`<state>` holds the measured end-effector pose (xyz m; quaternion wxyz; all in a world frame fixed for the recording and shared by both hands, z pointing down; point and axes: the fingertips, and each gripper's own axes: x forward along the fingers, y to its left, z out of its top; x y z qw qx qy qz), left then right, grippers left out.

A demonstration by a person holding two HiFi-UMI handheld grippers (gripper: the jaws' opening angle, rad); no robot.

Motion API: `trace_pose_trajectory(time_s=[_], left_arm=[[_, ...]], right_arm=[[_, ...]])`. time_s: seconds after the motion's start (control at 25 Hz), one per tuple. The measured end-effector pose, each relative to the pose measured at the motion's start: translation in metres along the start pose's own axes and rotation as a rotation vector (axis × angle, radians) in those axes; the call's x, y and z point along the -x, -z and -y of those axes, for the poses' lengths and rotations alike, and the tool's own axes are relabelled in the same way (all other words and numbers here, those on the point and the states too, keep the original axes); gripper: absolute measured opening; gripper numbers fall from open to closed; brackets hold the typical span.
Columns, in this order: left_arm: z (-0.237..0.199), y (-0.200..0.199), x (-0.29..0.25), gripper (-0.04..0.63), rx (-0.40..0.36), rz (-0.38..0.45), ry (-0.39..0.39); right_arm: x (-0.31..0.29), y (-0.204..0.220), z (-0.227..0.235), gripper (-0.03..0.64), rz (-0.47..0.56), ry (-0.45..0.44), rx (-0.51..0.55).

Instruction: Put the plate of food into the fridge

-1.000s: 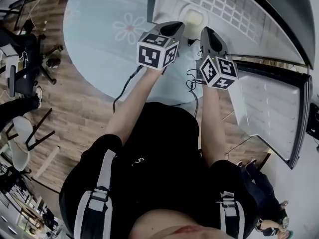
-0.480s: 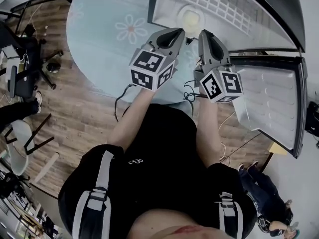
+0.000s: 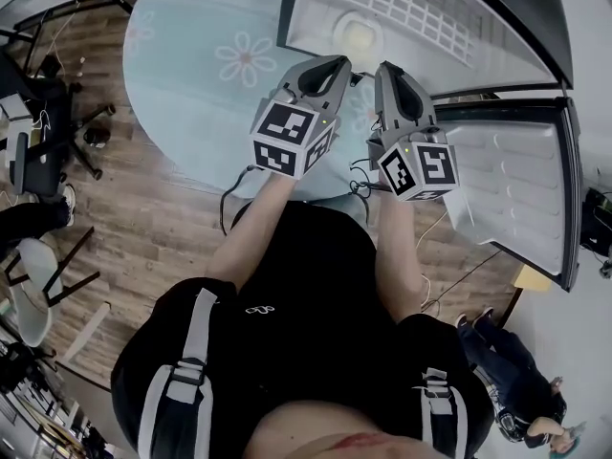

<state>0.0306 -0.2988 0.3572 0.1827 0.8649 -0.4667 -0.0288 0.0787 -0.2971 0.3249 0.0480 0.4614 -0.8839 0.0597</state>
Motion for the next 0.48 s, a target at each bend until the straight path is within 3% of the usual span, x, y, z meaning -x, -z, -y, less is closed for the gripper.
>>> trace_pose_trajectory(time_s=[0.24,0.48], left_arm=[[0.000,-0.008,0.004,0.002,-0.031,0.023,-0.009],[-0.011,-0.014,0.013,0.002,-0.025,0.033,-0.073]], right_arm=[[-0.002,-0.004,-0.003,0.002,0.021,0.020,0.024],[0.000,0.007,-0.007,0.002,0.004,0.014,0.008]])
